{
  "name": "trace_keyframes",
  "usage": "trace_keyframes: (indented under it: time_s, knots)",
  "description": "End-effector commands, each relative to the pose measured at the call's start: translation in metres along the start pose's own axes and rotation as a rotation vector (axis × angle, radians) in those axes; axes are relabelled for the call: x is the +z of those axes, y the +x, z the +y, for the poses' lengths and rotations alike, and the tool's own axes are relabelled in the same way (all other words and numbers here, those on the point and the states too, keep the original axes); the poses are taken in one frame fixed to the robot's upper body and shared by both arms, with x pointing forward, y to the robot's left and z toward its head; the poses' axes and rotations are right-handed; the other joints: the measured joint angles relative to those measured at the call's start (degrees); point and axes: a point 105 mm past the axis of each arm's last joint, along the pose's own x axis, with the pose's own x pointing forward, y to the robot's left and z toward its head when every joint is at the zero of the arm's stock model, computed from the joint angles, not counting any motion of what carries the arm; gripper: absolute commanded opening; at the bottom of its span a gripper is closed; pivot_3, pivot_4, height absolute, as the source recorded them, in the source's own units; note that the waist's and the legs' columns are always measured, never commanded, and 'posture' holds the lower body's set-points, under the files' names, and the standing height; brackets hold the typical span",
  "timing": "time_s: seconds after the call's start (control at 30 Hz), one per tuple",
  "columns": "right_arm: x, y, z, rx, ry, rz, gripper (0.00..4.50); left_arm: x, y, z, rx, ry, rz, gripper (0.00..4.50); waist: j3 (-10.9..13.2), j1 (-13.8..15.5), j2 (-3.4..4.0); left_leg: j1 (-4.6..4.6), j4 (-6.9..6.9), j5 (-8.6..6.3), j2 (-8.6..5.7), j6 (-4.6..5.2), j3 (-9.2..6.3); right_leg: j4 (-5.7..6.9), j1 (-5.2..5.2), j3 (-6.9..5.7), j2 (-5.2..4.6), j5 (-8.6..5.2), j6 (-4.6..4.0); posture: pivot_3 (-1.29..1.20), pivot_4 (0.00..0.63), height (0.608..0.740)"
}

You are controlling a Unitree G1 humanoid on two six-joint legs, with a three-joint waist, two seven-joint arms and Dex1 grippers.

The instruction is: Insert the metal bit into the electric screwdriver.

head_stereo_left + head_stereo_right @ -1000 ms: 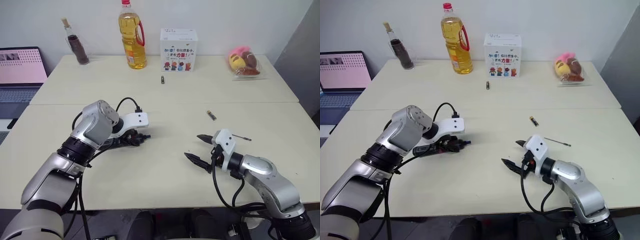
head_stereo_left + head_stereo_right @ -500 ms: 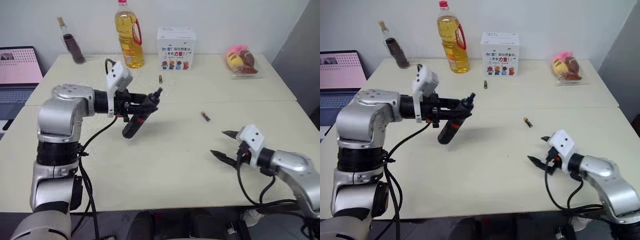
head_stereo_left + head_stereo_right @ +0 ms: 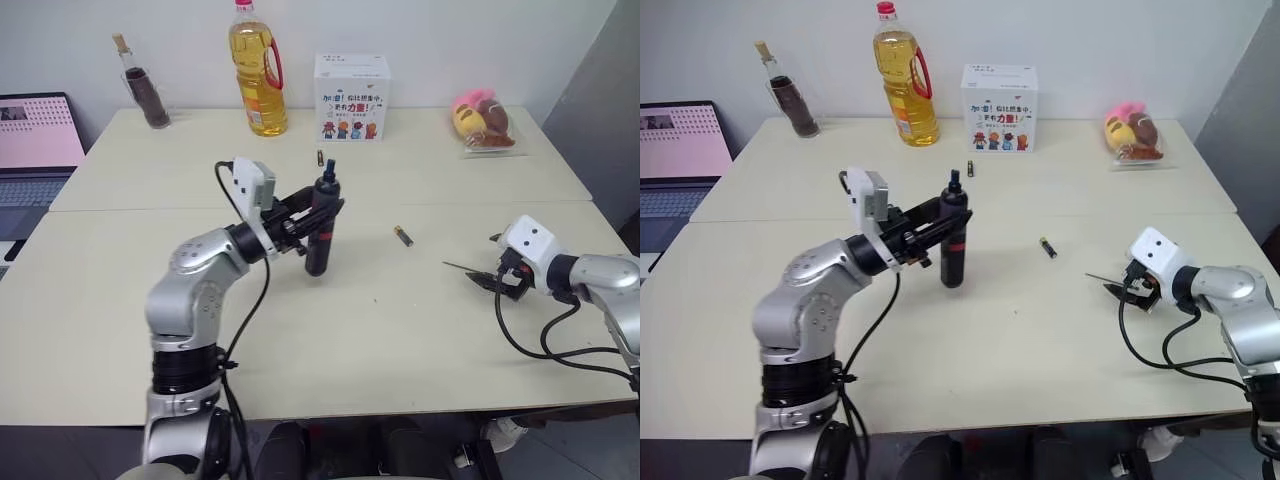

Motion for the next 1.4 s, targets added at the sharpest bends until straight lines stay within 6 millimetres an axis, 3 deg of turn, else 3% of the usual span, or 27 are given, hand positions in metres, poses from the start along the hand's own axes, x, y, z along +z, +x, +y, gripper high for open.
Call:
trace_keyframes:
  time_s: [0.03, 0.17, 0.3, 0.5, 0.97, 1.23, 1.4]
  knots:
    - [0.007, 0.005, -0.006, -0.006, -0.044, -0.022, 4.50, -0.008, 0.020, -0.016, 0.003, 0.102, -0.072, 1.65, 0.0, 0.3, 0.00, 0.00, 0.00, 0.00, -0.01, 0.00, 0.02, -0.03, 0.00, -0.01, 0.01, 0.00, 0.00, 0.00, 0.150, 0.740]
    - [-0.001, 0.008, -0.007, -0.003, -0.071, 0.006, 4.50, -0.026, 0.019, -0.024, 0.011, 0.105, -0.073, 1.65, 0.0, 0.4, 0.01, -0.01, -0.05, 0.00, 0.00, 0.00, 0.04, -0.07, -0.03, 0.01, 0.05, 0.00, 0.00, 0.00, 0.150, 0.740]
    - [-0.006, 0.006, -0.007, 0.016, -0.078, 0.034, 4.50, -0.048, -0.003, -0.023, 0.037, 0.117, -0.016, 1.65, 0.0, 0.2, 0.03, 0.04, -0.07, 0.00, 0.05, 0.01, 0.04, -0.03, -0.05, 0.05, 0.06, 0.00, 0.00, 0.00, 0.150, 0.740]
    - [-0.012, 0.003, -0.008, 0.045, -0.077, 0.082, 4.50, -0.060, -0.020, -0.024, 0.022, 0.082, 0.048, 1.65, 0.0, 0.4, 0.06, 0.05, -0.05, -0.01, 0.05, 0.01, 0.01, -0.02, -0.01, 0.03, 0.06, 0.00, 0.00, 0.00, 0.150, 0.740]
    - [-0.020, 0.011, -0.008, 0.153, -0.131, 0.180, 4.50, -0.059, -0.034, -0.019, -0.014, 0.104, 0.130, 1.65, -0.1, -0.5, 0.15, 0.11, -0.09, -0.01, 0.06, 0.01, 0.01, -0.02, 0.00, 0.03, 0.16, 0.00, 0.00, 0.00, 0.150, 0.740]
    - [0.002, 0.025, 0.004, 0.263, -0.156, 0.165, 4.50, -0.055, -0.041, -0.019, -0.024, 0.104, 0.148, 1.65, -0.1, -0.6, 0.19, 0.12, -0.09, -0.01, 0.08, 0.01, 0.01, -0.02, 0.00, 0.04, 0.15, 0.00, 0.00, 0.00, 0.150, 0.740]
    - [0.003, 0.034, 0.008, 0.298, -0.166, 0.189, 4.50, -0.056, -0.043, -0.018, -0.013, 0.103, 0.152, 1.65, -0.1, -0.5, 0.19, 0.12, -0.09, -0.01, 0.11, 0.01, 0.00, -0.03, 0.00, 0.03, 0.12, 0.00, 0.00, 0.00, 0.150, 0.740]
